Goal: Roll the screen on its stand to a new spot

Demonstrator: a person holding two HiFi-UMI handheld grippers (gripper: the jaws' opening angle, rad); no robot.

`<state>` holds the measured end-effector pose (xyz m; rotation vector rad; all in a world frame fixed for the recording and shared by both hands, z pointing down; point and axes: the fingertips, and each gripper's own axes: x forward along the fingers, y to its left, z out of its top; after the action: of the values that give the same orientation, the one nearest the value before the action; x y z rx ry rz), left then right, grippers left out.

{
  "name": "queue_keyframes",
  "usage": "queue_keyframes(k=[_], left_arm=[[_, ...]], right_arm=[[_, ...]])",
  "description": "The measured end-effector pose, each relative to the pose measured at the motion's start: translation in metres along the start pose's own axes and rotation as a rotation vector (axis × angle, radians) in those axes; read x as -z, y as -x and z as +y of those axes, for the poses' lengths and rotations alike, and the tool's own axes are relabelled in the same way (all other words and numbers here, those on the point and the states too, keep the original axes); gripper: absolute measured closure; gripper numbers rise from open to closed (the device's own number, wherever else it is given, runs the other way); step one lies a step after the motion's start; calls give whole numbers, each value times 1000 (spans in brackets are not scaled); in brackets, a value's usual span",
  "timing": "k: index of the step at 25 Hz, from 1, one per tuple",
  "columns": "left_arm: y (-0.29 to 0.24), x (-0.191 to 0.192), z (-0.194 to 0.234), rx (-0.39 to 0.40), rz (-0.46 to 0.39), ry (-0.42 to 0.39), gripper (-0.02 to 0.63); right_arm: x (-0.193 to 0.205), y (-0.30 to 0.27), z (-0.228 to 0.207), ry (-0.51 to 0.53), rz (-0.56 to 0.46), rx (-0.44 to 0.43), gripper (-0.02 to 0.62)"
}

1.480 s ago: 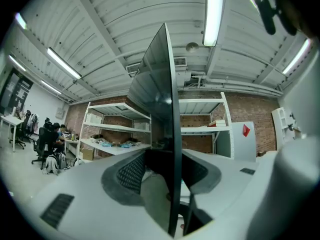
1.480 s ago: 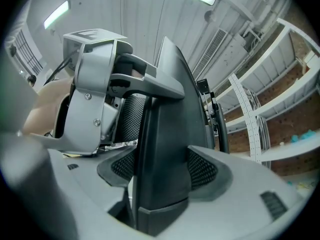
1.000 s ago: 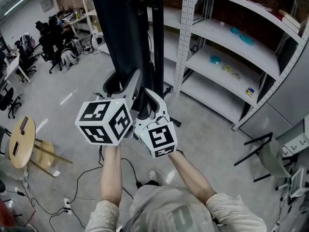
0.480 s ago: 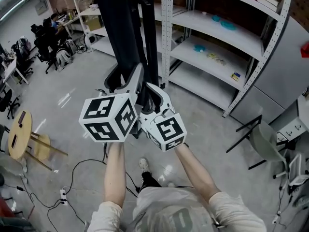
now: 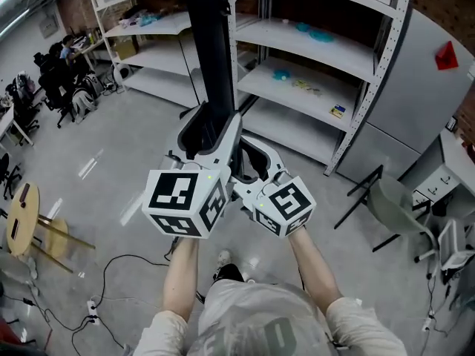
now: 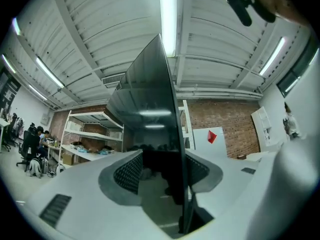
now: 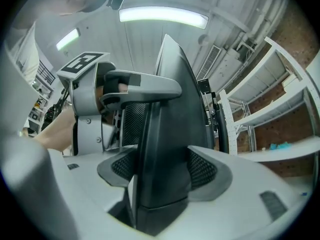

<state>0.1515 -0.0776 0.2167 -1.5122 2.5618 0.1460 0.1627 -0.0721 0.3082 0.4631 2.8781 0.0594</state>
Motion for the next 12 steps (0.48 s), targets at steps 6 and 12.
queue_keyframes(k=[6, 12], left_arm=[[-7, 4, -64, 67, -4, -33, 359], [-17, 0, -126, 181, -66, -72, 333]], right_arm=[[-13, 57, -21, 37, 25, 0, 299], [-22, 109, -44, 72, 63, 24, 299]])
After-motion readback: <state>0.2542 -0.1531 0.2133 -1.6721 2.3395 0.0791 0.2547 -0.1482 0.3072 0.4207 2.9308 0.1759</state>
